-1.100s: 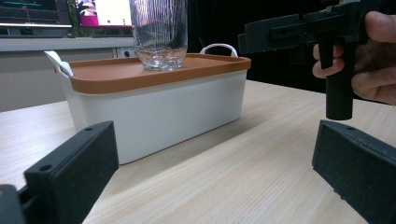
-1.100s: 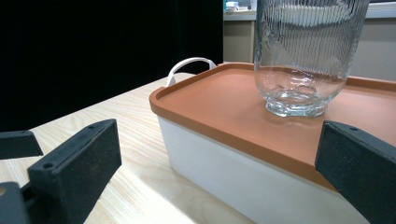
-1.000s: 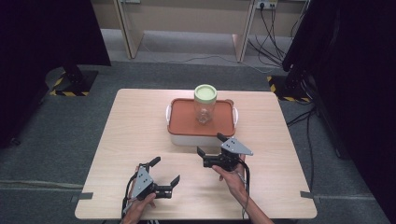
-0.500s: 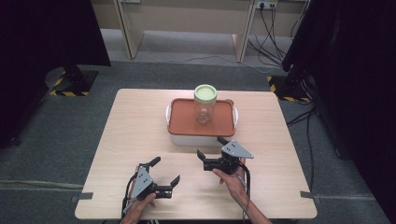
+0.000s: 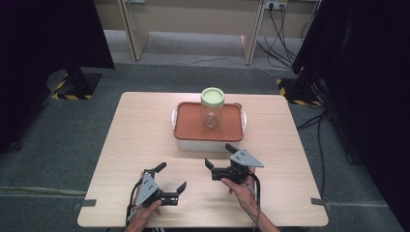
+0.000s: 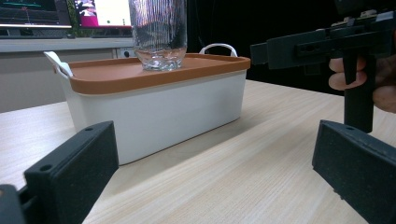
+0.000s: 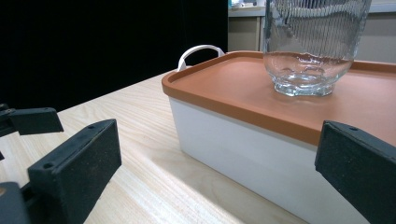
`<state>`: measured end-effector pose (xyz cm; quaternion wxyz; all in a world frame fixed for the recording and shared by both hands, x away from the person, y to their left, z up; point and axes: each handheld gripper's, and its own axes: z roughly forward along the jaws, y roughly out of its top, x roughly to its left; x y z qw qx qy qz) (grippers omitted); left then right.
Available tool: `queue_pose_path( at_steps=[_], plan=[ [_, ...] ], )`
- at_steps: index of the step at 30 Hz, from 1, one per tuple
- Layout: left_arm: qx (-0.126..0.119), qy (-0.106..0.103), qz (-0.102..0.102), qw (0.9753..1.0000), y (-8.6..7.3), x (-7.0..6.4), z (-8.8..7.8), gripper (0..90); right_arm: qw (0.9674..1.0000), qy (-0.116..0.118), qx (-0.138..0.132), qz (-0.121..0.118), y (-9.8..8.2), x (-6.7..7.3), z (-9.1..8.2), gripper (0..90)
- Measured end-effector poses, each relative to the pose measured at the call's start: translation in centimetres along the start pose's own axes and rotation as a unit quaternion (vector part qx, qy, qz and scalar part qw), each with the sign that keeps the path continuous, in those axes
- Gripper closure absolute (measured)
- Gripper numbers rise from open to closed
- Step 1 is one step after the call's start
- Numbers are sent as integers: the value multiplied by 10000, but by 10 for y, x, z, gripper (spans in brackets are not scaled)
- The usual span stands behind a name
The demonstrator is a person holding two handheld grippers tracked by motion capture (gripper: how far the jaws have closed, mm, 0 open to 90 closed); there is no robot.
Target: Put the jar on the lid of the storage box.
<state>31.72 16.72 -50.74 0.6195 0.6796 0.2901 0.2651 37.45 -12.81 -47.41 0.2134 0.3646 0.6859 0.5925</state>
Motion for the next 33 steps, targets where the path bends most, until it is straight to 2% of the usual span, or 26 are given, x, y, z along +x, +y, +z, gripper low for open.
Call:
queue_pose_path(
  at_steps=[33],
  plan=[
    [4,-1,5,10000,0,0,0,0,9999,116,28,42,-12,4,-21,7]
  ],
)
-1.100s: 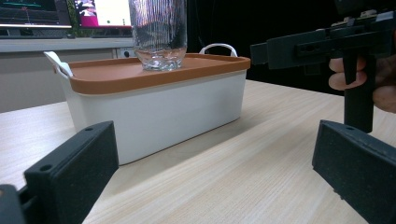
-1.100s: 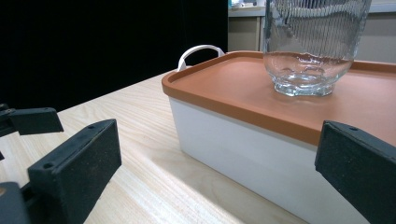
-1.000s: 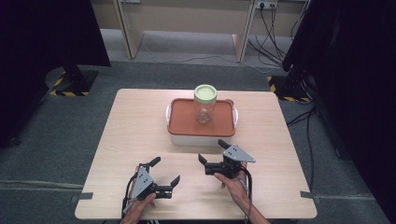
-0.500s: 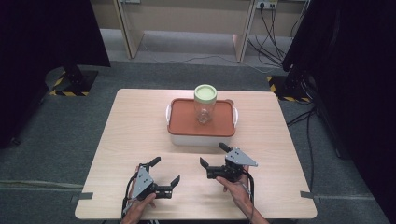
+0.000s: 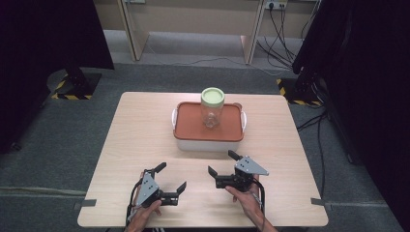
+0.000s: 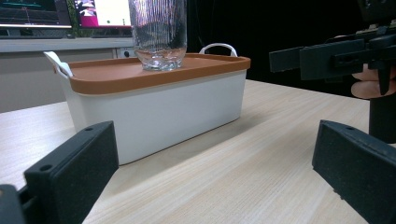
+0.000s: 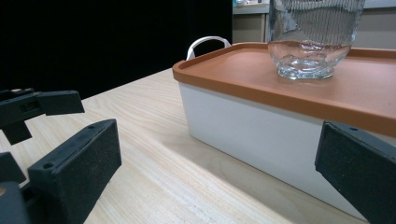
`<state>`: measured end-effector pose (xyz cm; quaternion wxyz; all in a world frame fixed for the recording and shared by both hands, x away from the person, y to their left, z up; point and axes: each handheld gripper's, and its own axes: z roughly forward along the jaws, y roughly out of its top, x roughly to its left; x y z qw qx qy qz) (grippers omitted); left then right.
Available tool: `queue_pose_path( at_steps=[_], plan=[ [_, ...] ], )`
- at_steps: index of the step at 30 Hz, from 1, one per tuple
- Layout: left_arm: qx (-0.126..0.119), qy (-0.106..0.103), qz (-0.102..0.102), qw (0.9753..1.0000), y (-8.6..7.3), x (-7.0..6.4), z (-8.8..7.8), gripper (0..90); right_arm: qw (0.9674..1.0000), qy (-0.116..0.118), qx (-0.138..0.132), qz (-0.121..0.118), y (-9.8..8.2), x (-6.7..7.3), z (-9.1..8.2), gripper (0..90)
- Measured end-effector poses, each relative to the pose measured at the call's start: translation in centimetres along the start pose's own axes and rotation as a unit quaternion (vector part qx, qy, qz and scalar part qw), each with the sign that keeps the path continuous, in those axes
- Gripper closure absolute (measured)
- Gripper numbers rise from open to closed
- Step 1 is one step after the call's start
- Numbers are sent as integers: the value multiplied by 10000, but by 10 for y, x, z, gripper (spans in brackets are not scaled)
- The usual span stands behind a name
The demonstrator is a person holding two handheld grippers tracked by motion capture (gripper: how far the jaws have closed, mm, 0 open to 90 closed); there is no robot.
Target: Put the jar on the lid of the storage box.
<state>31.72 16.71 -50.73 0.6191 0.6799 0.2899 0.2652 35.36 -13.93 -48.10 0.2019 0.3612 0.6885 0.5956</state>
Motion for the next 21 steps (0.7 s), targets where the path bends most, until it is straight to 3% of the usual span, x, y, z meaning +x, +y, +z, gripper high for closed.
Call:
queue_pose_path(
  at_steps=[21],
  plan=[
    [-4,5,-12,10000,0,0,0,0,10000,15,39,35,-8,2,-12,7]
  ],
)
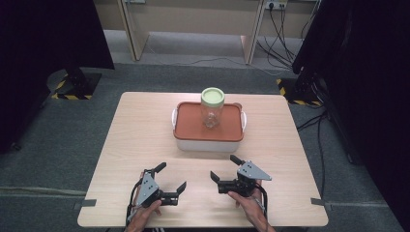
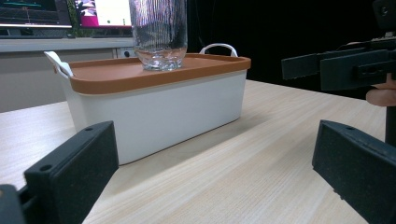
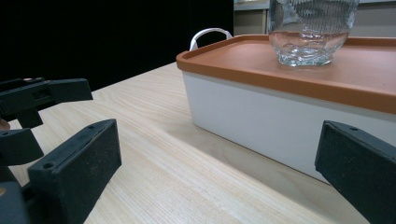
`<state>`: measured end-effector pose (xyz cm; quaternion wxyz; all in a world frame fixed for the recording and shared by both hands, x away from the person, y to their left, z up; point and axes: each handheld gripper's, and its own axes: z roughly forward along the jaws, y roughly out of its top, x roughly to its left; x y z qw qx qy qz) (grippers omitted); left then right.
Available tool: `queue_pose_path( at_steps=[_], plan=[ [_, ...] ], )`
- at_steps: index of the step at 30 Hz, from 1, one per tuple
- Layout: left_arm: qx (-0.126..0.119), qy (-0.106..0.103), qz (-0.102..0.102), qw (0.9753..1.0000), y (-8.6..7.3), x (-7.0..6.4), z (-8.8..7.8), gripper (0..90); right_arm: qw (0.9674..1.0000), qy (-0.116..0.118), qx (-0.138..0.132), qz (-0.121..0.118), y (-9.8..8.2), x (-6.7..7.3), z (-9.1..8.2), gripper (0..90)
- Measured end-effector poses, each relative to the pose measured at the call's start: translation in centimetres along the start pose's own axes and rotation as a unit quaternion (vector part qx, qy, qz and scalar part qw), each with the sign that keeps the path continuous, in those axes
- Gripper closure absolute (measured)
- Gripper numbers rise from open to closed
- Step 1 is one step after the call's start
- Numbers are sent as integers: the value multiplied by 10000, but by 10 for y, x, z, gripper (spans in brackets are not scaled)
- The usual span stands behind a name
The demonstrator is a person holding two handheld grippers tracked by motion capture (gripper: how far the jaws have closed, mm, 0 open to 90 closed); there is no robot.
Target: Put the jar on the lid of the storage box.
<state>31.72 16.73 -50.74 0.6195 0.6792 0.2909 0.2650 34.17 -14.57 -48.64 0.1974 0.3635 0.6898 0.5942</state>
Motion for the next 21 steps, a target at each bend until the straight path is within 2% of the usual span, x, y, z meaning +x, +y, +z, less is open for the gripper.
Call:
queue_pose_path(
  at_steps=[21],
  plan=[
    [-5,4,-4,10000,0,0,0,0,10000,13,2,-86,0,6,-1,7]
  ],
)
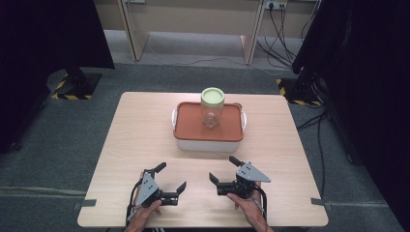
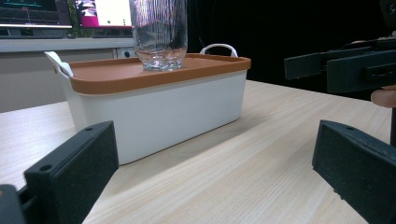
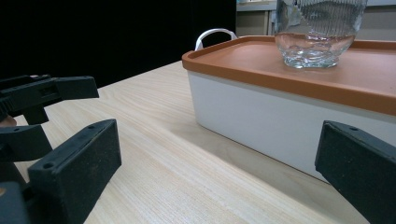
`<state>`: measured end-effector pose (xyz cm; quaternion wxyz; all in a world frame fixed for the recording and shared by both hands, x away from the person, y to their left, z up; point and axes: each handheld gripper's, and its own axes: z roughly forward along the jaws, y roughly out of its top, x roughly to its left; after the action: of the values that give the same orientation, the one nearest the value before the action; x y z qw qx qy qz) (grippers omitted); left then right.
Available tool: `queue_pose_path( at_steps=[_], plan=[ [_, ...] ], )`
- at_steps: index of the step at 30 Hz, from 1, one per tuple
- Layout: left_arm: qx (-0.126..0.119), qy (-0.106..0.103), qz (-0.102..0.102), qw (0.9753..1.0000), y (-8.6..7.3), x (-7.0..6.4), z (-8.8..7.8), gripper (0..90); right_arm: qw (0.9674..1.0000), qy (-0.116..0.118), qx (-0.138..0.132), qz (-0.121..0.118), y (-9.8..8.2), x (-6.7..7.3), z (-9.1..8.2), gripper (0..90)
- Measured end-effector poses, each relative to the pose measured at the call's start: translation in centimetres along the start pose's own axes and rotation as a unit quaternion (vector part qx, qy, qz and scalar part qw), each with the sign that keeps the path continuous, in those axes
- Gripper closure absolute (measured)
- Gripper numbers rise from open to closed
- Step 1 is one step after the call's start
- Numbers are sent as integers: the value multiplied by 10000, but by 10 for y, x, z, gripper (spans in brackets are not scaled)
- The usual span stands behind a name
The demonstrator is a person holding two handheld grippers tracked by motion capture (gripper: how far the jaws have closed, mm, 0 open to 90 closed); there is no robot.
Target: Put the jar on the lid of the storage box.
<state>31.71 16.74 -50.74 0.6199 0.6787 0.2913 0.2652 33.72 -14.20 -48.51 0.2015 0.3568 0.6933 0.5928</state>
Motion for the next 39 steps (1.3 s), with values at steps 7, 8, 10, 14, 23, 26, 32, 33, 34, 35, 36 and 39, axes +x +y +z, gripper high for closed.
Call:
queue_pose_path(
  at_steps=[7,8,10,14,23,26,32,33,34,35,36,39],
  plan=[
    [2,0,1,10000,0,0,0,0,10000,8,-9,-4,1,1,0,7],
    [4,3,-3,10000,0,0,0,0,10000,1,-16,-13,1,1,-1,7],
    [3,3,-3,10000,0,0,0,0,10000,0,-20,-19,1,2,-1,7],
    [5,3,-4,10000,0,0,0,0,10000,11,-21,-33,1,3,-2,7],
    [11,7,-2,10000,0,0,0,0,10000,7,-41,-12,-2,2,-8,7],
    [9,5,0,10000,0,0,0,0,10000,23,-36,-13,-2,3,-8,7],
    [8,6,-2,10000,0,0,0,0,10000,52,-35,-16,-2,5,-10,7],
    [8,6,0,10000,0,0,0,0,10000,49,-37,-12,-3,5,-11,7],
    [9,6,-1,10000,0,0,0,0,10000,37,-31,6,-4,5,-12,7],
    [12,8,-2,10000,0,0,0,0,10000,30,-31,11,-4,4,-13,7],
    [12,8,-2,10000,0,0,0,0,10000,14,-24,17,-5,3,-14,7],
    [16,8,-8,10000,0,0,0,0,10000,-6,-37,27,-6,2,-16,7]
  ],
)
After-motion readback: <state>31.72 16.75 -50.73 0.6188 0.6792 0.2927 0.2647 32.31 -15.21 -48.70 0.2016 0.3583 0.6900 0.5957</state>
